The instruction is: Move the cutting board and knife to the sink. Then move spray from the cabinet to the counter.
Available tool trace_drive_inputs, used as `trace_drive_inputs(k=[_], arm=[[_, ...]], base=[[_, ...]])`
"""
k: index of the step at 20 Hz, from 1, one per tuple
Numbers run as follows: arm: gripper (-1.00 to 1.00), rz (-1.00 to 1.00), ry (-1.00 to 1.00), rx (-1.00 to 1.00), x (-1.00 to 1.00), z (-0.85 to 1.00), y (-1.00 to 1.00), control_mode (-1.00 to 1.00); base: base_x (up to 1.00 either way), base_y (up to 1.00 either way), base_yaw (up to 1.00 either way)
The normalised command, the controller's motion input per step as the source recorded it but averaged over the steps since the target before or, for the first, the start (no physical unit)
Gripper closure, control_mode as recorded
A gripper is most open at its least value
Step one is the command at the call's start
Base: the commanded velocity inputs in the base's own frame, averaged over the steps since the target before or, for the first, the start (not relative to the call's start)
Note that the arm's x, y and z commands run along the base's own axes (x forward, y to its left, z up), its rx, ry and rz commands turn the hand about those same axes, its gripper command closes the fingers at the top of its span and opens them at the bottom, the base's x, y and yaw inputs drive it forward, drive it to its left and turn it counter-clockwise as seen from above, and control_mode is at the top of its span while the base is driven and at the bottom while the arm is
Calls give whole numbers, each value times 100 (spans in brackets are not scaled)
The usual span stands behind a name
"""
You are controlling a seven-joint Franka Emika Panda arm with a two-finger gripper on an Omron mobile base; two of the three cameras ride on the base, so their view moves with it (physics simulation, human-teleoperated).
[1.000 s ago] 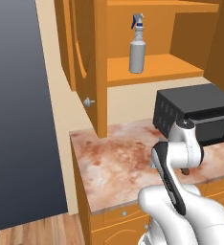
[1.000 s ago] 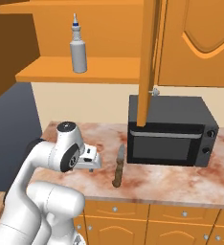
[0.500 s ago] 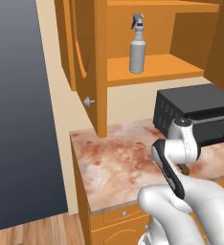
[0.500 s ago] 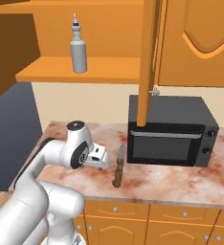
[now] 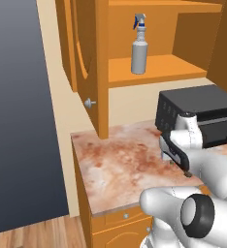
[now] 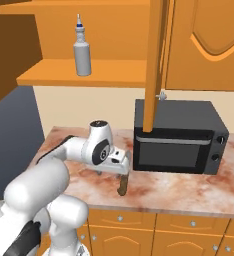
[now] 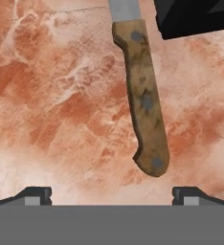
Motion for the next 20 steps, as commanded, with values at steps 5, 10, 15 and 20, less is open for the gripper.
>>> trace_drive_inputs(k=[5, 10, 15, 20], arm=[[-100, 0, 0, 2, 3, -22, -37, -100], [-100, 0, -8, 0, 0, -35, -11, -100], [-100, 0, -9, 0, 7, -27, -1, -100], [-100, 0, -5, 0, 12, -22, 0, -100]], base=[[0, 0, 0], [0, 0, 0], [0, 0, 0], [0, 0, 0]])
